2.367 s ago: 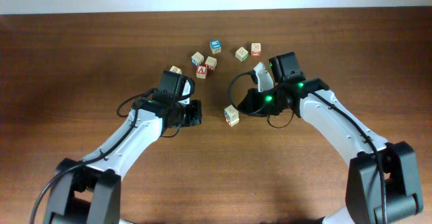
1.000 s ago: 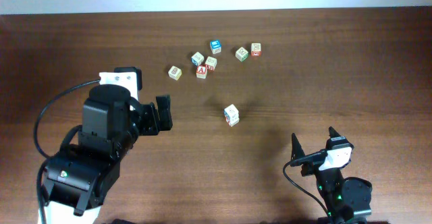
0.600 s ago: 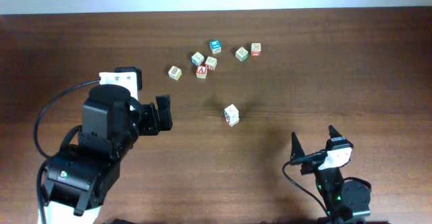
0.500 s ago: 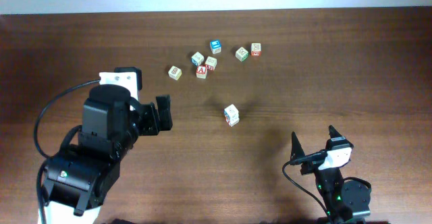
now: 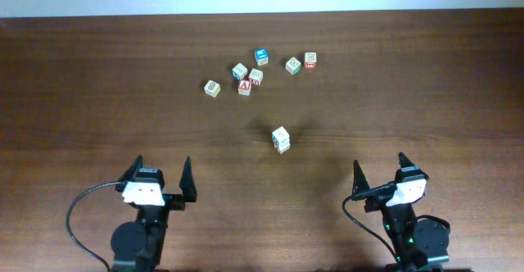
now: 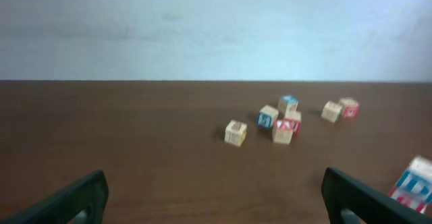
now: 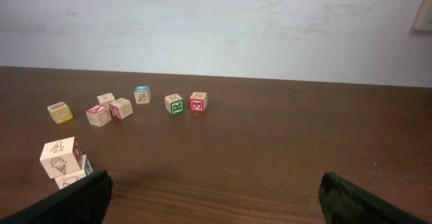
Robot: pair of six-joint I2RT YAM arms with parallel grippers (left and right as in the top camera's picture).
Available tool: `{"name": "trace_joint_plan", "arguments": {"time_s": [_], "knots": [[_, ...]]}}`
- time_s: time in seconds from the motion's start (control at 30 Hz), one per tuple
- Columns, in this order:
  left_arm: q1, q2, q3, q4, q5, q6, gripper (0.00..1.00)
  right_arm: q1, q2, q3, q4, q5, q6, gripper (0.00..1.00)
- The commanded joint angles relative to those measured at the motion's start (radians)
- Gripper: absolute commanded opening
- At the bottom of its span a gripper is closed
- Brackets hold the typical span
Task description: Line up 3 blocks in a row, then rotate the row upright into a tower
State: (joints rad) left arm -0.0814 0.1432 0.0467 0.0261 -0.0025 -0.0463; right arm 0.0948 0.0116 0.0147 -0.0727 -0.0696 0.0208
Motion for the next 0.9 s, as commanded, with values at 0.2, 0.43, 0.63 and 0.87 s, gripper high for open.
{"name": "trace_joint_plan", "arguments": {"time_s": [0.2,0.43,0.63,0.87], "knots": [[0.006,-0.132,-0.038,-0.109,0.007,0.119,0.99,-0.004,-0.008,-0.009,0.002,0.002,-0.006,0.98],[0.004,-0.138,-0.038,-0.109,0.007,0.119,0.99,-0.004,-0.008,-0.009,0.002,0.002,-0.006,0.98],[0.003,-0.138,-0.038,-0.109,0.007,0.119,0.99,-0.004,-0.008,-0.009,0.002,0.002,-0.006,0.98],[0.003,-0.138,-0.038,-0.109,0.007,0.119,0.99,-0.004,-0.008,-0.009,0.002,0.002,-0.006,0.98]]}}
